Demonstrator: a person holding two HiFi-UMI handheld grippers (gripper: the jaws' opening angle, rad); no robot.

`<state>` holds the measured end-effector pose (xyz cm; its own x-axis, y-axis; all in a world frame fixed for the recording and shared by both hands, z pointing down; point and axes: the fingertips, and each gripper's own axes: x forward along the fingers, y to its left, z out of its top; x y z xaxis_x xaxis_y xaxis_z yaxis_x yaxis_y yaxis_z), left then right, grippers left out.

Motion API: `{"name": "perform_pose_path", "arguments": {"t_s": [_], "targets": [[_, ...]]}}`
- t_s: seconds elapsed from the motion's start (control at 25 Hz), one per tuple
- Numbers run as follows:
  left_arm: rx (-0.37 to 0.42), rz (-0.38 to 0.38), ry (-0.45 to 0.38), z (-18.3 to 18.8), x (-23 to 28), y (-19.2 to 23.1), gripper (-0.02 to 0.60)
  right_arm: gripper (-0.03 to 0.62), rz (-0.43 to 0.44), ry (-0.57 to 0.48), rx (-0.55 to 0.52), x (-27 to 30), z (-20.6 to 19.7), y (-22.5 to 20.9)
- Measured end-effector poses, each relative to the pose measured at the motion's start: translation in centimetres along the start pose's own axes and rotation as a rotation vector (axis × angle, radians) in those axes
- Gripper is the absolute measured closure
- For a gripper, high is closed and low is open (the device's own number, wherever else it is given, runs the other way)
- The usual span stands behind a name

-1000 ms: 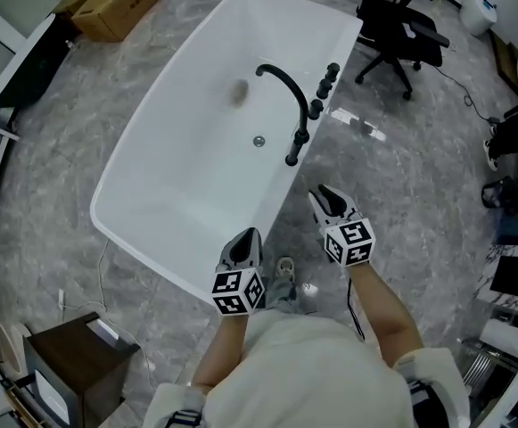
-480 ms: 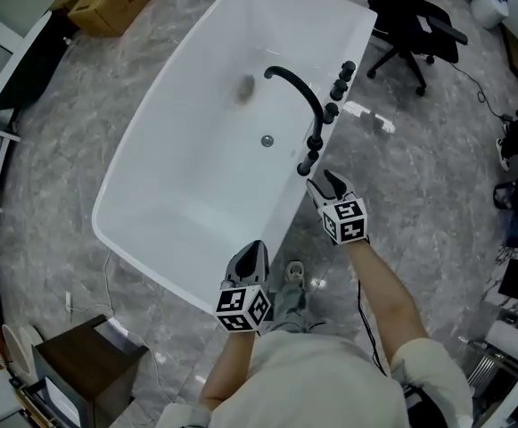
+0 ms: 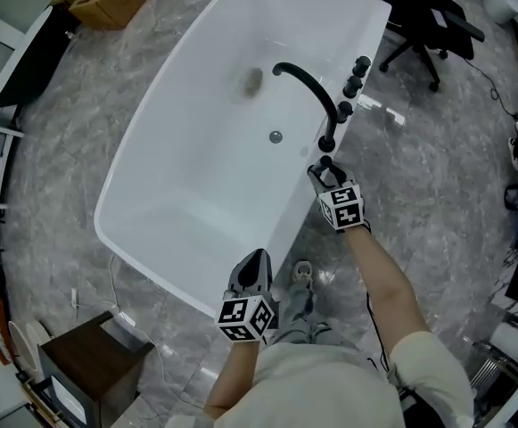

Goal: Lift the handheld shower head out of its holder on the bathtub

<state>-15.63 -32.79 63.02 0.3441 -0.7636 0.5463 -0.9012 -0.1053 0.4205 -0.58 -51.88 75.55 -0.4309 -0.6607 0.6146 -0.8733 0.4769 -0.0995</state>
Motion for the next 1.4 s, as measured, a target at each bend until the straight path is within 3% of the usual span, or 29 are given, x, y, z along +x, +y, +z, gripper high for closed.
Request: {"name": "perform_pose_path", "arguments": {"t_s": [0.2,0.68,1.4], "targets": [[-0.003,0.015,0.018,-0.6,0.2,0.7,0.56,0.445,-0.003,0.016,-0.043,1.2,-0.4,0.1],[-0.001,0.015,0.016,-1.0,-0.2,0.5,0.56,0.451,-0.03,0.041,-0.06,0.6,-1.0,0.5],[0.026,0.005,-0.044,-2.3,-5.7,-2.2,0.56,0.453,-0.073,-0.112,-0.091,-7.6,3.2,2.4]]}}
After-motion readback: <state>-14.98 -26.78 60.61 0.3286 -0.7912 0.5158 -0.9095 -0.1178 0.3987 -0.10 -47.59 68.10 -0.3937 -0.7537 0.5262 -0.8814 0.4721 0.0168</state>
